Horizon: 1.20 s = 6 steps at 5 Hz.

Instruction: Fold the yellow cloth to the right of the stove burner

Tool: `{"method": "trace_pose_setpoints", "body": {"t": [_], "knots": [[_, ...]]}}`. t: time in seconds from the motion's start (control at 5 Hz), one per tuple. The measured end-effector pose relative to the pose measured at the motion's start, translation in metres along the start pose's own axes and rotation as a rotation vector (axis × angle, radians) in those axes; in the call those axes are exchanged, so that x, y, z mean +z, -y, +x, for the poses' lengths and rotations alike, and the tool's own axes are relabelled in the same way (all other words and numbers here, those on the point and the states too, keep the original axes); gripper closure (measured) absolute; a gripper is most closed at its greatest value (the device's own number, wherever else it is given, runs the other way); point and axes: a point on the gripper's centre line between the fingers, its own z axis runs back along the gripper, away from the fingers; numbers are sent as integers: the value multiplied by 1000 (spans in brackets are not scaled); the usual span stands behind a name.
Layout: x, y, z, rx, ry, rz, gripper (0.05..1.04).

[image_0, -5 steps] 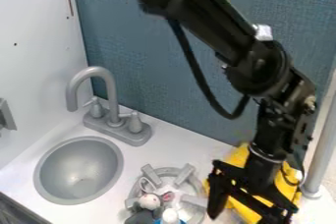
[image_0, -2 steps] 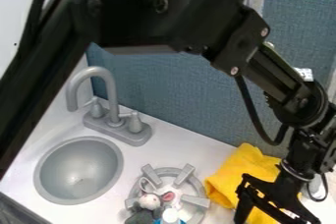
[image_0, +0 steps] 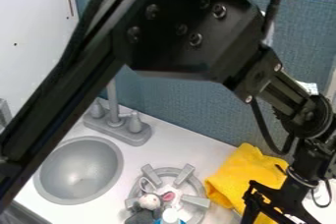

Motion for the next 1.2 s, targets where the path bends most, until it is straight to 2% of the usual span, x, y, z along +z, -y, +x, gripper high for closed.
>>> {"method": "trace_pose_setpoints", "body": {"t": [0.2, 0.4, 0.6, 0.8, 1.0, 1.2], "knots": [[-1, 7, -1, -7, -5, -45, 76], [3, 11, 4, -9, -12, -56, 76], [-13, 7, 13, 35, -73, -14, 76], [-11, 0, 24, 81, -71, -3, 150], [-13, 2, 24, 77, -77, -13, 404], [-17, 1, 16, 70, -85, -23, 530]]}}
